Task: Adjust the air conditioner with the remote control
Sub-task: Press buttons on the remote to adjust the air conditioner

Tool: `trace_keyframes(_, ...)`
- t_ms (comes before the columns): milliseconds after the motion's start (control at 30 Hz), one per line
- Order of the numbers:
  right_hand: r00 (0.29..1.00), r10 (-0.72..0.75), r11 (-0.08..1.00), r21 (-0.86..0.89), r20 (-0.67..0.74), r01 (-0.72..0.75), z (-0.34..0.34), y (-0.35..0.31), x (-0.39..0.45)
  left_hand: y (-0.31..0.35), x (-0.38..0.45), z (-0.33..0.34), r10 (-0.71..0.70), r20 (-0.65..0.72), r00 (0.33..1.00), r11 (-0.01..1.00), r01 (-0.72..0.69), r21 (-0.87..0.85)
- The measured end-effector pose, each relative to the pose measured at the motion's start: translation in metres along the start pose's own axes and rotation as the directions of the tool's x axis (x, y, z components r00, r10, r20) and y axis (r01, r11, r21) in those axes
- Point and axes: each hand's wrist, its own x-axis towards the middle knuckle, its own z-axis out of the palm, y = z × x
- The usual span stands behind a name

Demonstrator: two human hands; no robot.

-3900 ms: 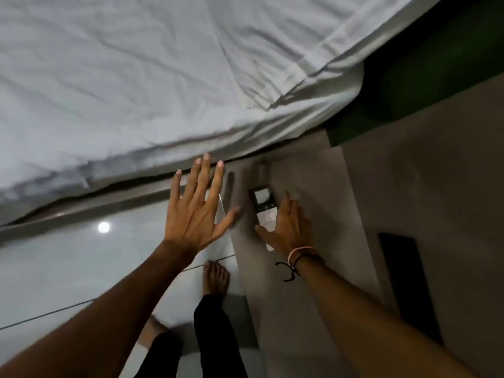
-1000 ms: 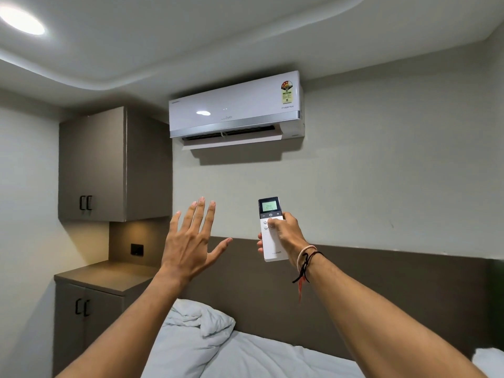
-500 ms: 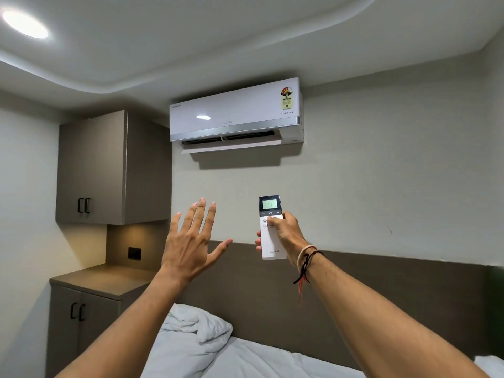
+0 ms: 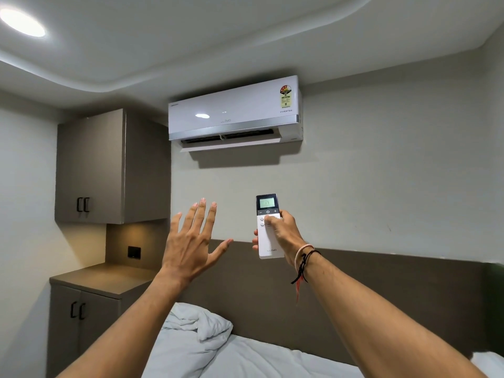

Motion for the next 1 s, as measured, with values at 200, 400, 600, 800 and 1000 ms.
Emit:
trace_keyframes(200,1.0,0.025,1.0,0.0,0.0,-0.025,0.0,-0.002,-0.001,-0.001,0.0,0.0,-0.007,0.0,1.0,1.0,0.007,0.002)
trace_keyframes(400,1.0,0.021,1.0,-0.007,-0.014,-0.021,-0.001,-0.003,-0.002,-0.001,0.002,-0.003,-0.013,-0.005,1.0,1.0,0.013,-0.001)
trace_keyframes(600,0.999,0.024,1.0,-0.004,-0.021,-0.024,0.0,-0.006,-0.008,0.0,-0.001,-0.007,-0.012,-0.013,1.0,1.0,0.012,-0.004)
trace_keyframes(800,0.999,0.039,0.999,0.002,-0.024,-0.039,0.0,-0.007,-0.012,0.0,-0.004,-0.011,-0.012,-0.016,1.0,1.0,0.012,-0.003)
trace_keyframes(1000,0.996,0.078,0.996,0.045,-0.039,-0.076,0.002,-0.011,-0.017,0.001,-0.005,-0.012,-0.009,-0.004,1.0,1.0,0.009,0.008)
